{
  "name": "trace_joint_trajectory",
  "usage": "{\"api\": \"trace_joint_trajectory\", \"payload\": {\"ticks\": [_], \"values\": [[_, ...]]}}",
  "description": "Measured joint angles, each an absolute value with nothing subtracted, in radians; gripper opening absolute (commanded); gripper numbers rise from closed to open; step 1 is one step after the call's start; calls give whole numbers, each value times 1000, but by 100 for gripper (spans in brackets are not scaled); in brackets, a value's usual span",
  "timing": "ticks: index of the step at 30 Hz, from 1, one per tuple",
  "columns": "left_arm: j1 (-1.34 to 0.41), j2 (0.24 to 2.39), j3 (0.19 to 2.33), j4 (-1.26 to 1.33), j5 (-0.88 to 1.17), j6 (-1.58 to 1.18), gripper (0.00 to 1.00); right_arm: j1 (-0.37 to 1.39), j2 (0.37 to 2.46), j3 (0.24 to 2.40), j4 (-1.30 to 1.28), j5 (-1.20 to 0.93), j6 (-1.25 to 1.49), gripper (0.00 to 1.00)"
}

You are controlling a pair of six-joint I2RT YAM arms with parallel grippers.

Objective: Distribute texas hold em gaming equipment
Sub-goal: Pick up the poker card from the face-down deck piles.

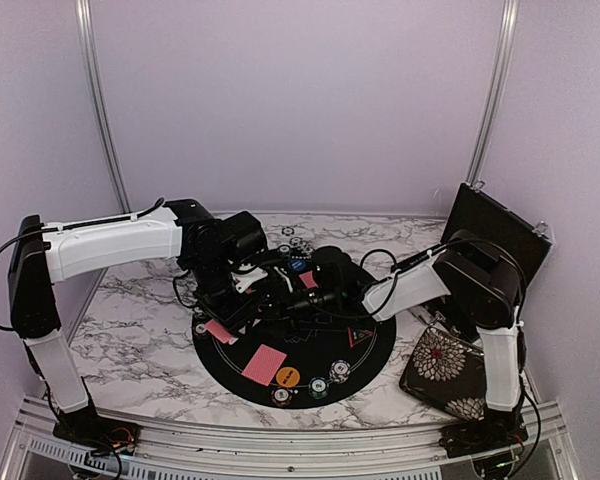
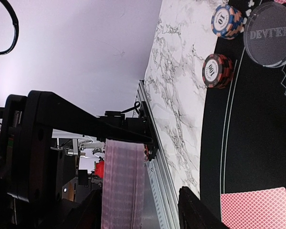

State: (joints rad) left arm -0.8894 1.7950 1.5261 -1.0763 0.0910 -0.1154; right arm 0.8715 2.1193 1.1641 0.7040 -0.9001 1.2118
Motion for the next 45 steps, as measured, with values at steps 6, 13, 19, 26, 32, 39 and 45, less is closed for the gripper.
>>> {"api": "trace_joint_trajectory", "payload": {"ticks": [6,13,19,26,32,39,45], "values": [[-889,1795,1526,-1081,81,-114,45,872,2115,1168,683,-882,1180,47],[-889,1795,1526,-1079,78,-112,45,869,2103,1166,670,-864,1169,46],[-889,1796,1526,-1073,78,-112,45,862,2093,1155,668,-851,1166,44],[-889,1797,1526,-1074,78,-112,45,839,2077,1138,665,-841,1161,43],[-889,1797,1526,-1074,79,-112,45,836,2070,1133,664,-837,1158,41],[-889,1797,1526,-1074,82,-111,45,829,2059,1124,660,-828,1158,41],[-889,1797,1526,-1075,88,-111,45,820,2043,1105,661,-821,1160,45]]}}
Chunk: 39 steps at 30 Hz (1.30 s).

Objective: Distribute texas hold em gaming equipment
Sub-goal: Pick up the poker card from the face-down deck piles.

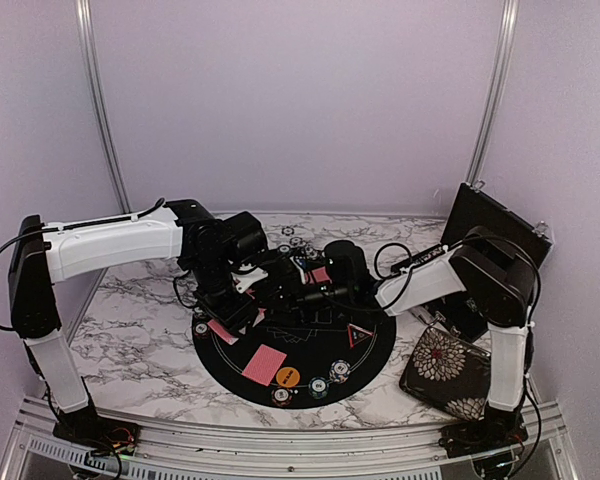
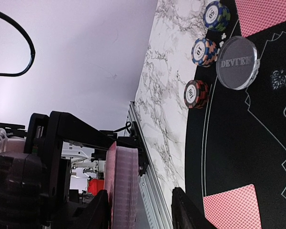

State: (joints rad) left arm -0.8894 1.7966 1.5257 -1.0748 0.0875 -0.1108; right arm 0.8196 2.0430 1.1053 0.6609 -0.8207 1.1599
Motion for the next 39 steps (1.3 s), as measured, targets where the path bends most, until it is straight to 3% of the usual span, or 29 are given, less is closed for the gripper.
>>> {"api": "trace_joint_trajectory", "payload": {"ticks": [14,25,39], "values": [[-889,1797,1526,-1076,90,-108,45,826,2027,1085,682,-820,1182,50],[-889,1797,1526,-1076,93,-107,45,844,2027,1090,675,-820,1176,33],[-889,1797,1526,-1079,93,-107,45,834,2022,1089,672,-809,1174,30]]}}
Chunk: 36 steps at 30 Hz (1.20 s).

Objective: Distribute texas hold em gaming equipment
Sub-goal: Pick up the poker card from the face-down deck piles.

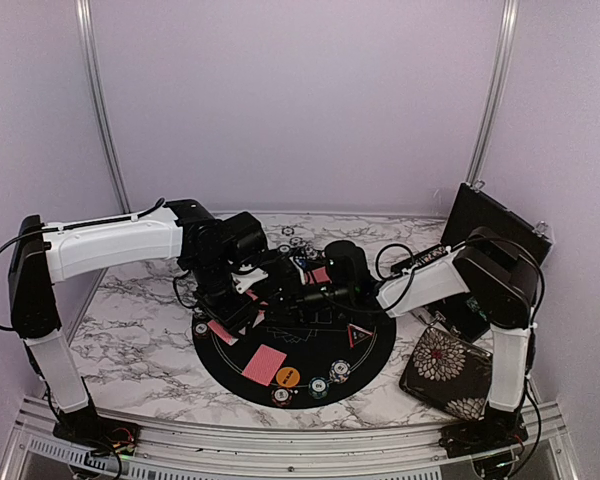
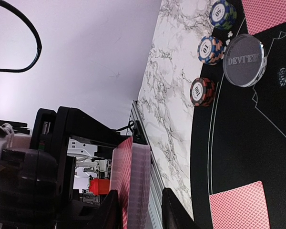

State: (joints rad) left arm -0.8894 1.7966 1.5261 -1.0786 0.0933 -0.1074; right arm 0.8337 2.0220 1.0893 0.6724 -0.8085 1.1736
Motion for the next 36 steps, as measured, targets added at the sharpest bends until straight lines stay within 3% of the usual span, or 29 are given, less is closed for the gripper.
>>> {"api": "trace_joint_trajectory", "payload": {"ticks": [13,36], "values": [[-889,1797,1526,-1078,96,-107,45,812,1969,1058,664,-798,1174,33],[-888,1797,1526,-1078,96,-107,45,807,1945,1024,679,-802,1205,15]]}}
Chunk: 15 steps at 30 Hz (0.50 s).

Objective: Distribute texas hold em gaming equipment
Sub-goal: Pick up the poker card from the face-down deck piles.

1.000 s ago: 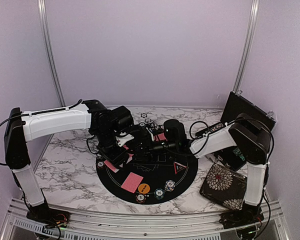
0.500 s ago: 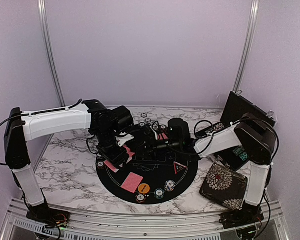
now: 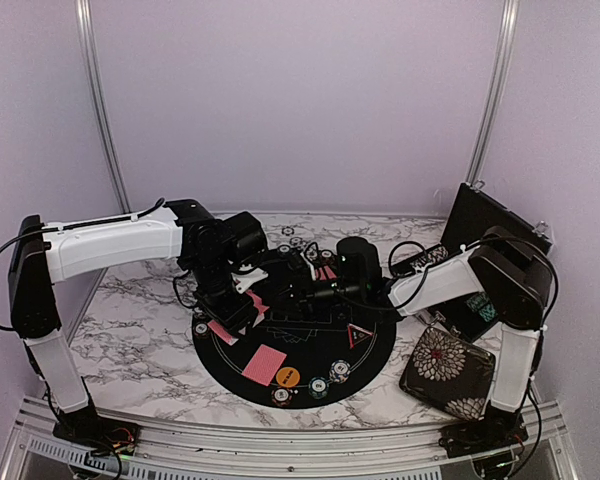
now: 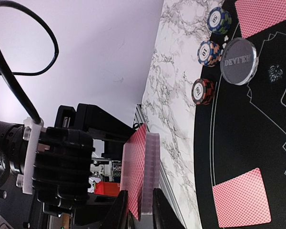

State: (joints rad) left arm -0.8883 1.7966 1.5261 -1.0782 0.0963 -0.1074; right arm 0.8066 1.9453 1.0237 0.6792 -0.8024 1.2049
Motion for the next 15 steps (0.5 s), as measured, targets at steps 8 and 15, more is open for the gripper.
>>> {"api": "trace_joint_trajectory", "payload": {"ticks": [8,15], "values": [[-888,1797,1526,-1078,96,-107,45,808,1945,1023,694,-804,1223,8],[-888,1797,1526,-1078,96,-107,45,808,1945,1015,710,-810,1240,0]]}}
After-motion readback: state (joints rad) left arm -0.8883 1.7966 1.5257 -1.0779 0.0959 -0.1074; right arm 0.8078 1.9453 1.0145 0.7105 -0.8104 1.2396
